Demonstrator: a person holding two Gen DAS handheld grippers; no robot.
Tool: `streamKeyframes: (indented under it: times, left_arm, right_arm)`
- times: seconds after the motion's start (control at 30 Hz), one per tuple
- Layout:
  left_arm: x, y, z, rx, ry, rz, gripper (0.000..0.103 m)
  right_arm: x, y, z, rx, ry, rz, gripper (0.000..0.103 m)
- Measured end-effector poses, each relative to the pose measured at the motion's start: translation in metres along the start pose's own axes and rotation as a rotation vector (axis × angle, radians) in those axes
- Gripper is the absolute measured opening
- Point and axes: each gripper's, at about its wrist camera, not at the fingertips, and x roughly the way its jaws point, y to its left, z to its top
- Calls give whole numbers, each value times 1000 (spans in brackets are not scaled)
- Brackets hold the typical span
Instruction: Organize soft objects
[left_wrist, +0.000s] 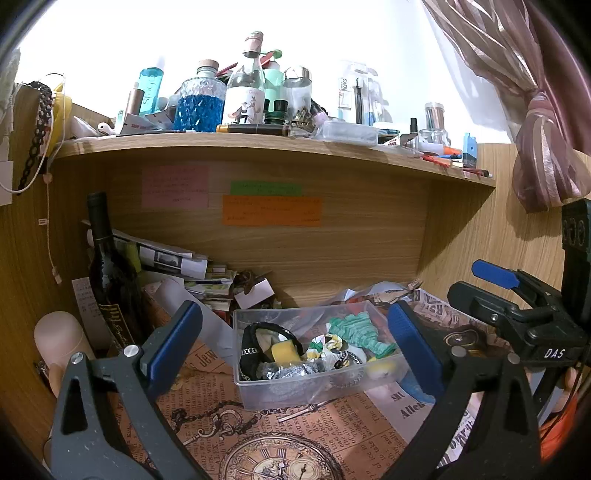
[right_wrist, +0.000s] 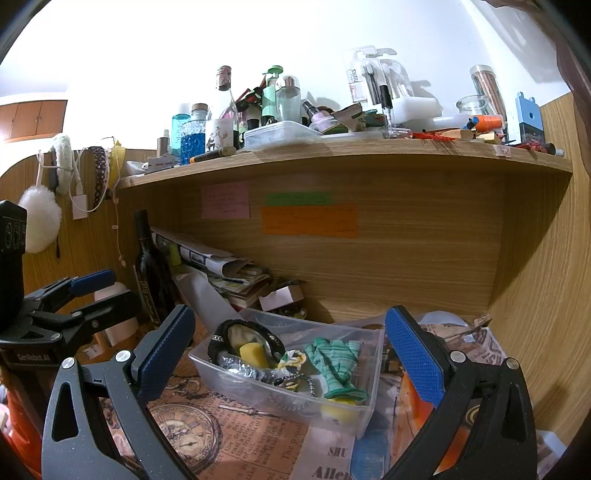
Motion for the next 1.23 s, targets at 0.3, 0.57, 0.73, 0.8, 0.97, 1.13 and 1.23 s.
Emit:
streamKeyframes:
  times: [0.3, 0.57, 0.73, 0.8, 0.97, 1.13, 1.23]
  left_arm:
    - [0, 1, 0, -1, 0, 1, 103]
    - [-1, 1, -1, -8, 4, -5, 103]
    - [0, 3, -2, -12, 9, -8, 103]
    - [0, 3, -2, -13, 9, -7, 103]
    - [0, 3, -2, -13, 9, -9, 103]
    - [2, 5, -2, -11, 15, -16, 103]
    - [4, 8, -2, -14, 22, -22, 103]
  right_arm:
    - [0, 1, 0, -2, -1, 3, 103]
    - [0, 1, 0, -3, -1, 1, 103]
    - [0, 1, 0, -2, 0, 2, 103]
    - [0, 1, 0, -2, 0, 2, 103]
    - [1, 1, -1, -2, 3, 1, 103]
    - [2, 1, -2, 3, 6, 2, 103]
    - [3, 1, -3, 9, 9, 0, 103]
